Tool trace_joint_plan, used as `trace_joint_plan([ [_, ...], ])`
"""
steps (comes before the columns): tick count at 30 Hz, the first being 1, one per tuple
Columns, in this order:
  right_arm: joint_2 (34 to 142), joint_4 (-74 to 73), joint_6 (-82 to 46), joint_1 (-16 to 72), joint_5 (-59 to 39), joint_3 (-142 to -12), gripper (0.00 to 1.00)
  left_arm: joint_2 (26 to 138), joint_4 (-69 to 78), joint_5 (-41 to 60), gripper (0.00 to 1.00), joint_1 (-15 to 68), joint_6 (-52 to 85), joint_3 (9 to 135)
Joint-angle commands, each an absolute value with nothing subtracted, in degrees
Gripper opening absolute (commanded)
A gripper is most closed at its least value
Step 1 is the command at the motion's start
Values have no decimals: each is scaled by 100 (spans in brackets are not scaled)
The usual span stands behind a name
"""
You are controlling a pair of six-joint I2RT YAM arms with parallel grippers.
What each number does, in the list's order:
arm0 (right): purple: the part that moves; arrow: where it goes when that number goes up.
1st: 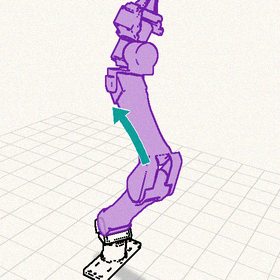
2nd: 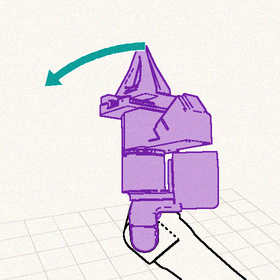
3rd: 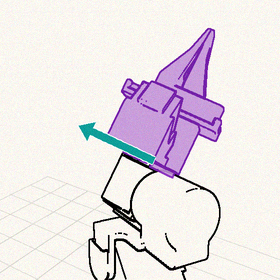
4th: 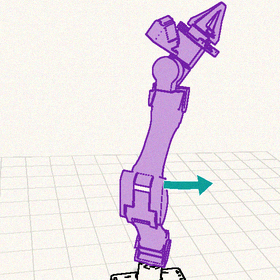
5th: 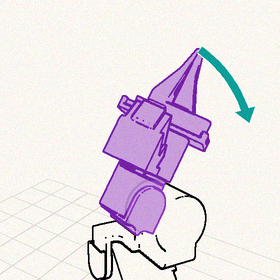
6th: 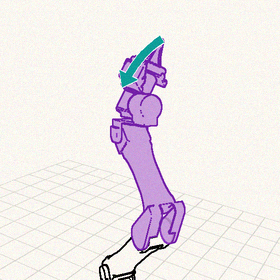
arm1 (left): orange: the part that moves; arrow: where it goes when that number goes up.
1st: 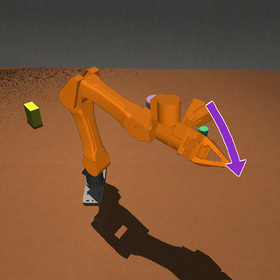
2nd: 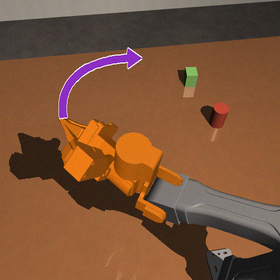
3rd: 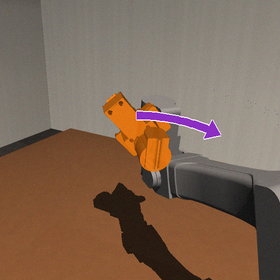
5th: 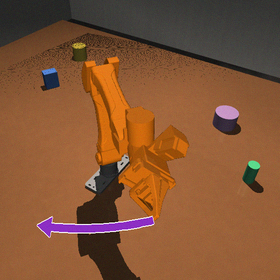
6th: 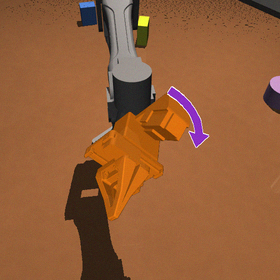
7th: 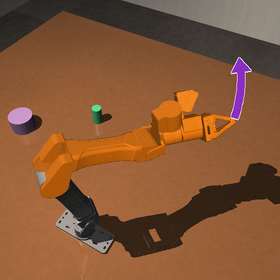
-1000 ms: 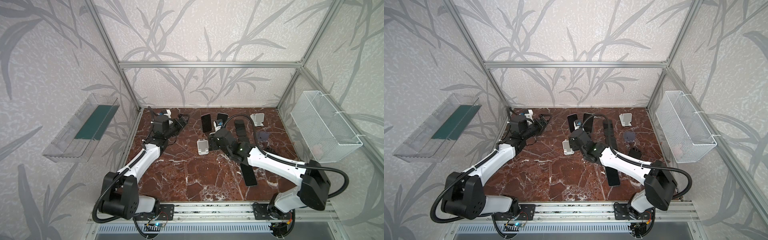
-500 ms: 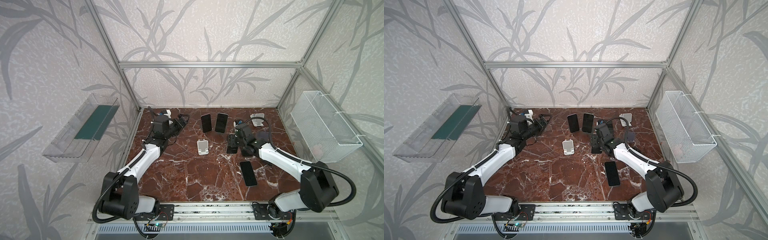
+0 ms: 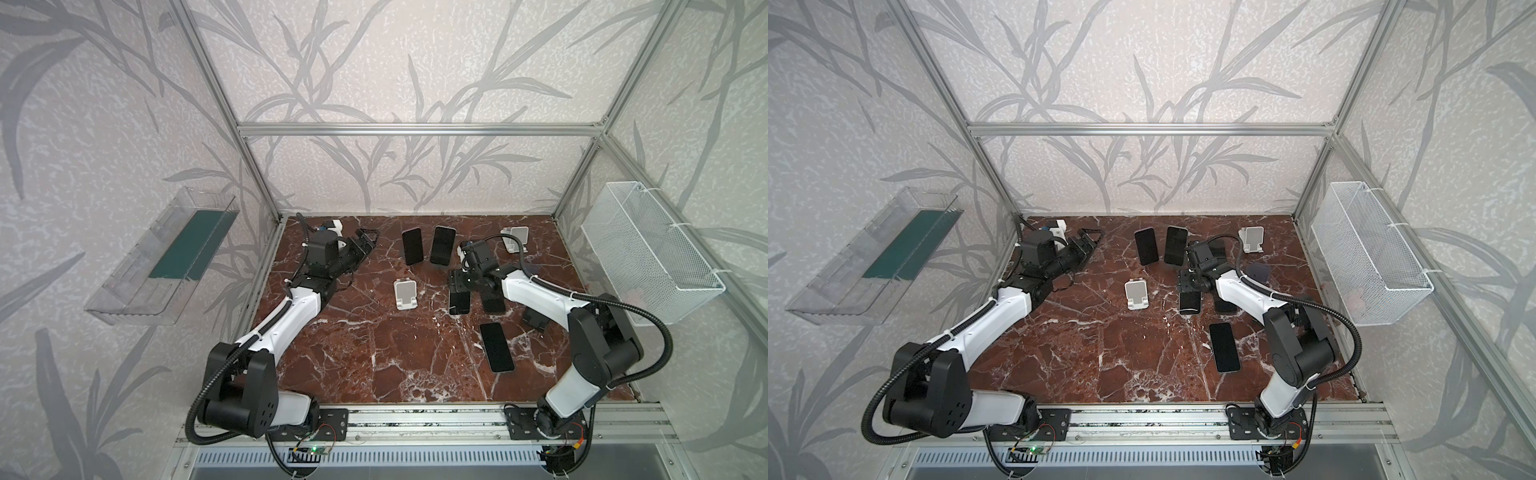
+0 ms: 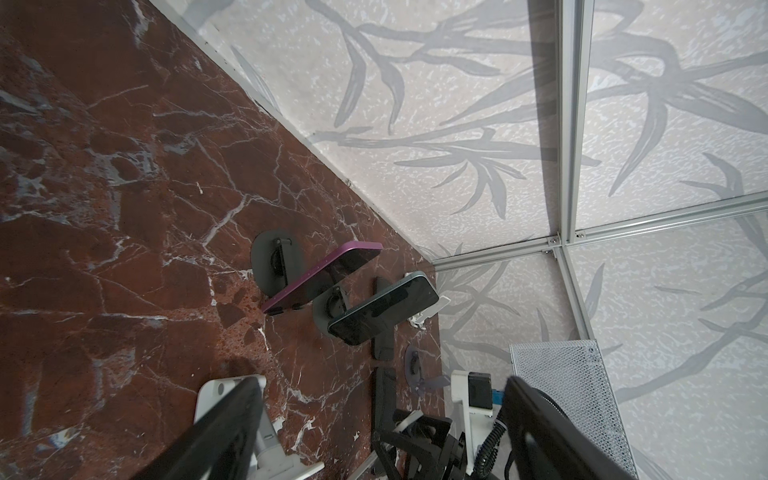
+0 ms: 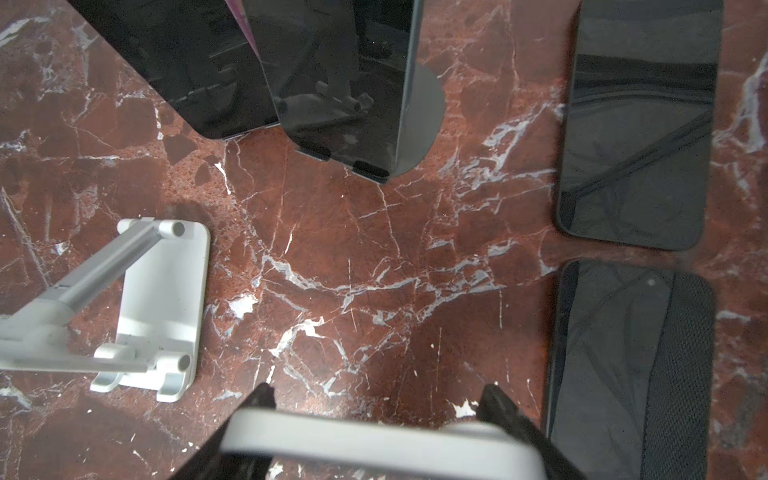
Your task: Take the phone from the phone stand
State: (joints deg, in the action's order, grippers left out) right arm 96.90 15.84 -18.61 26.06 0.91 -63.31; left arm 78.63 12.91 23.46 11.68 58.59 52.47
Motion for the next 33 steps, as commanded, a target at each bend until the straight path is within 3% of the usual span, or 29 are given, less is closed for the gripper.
trace_joint_plan([
  [1, 10000, 1852, -1837, 2532, 46, -6505, 68, 7875, 1414, 2322, 90, 1195, 5832, 5392],
  [16, 10824, 1849, -1964, 2473, 33, -6842, 69, 7853, 1411, 2322, 91, 1195, 5828, 5398],
  [33, 11066, 1578, -2194, 2461, 129, -6710, 72, 7944, 1450, 2377, 90, 1187, 5889, 5388],
])
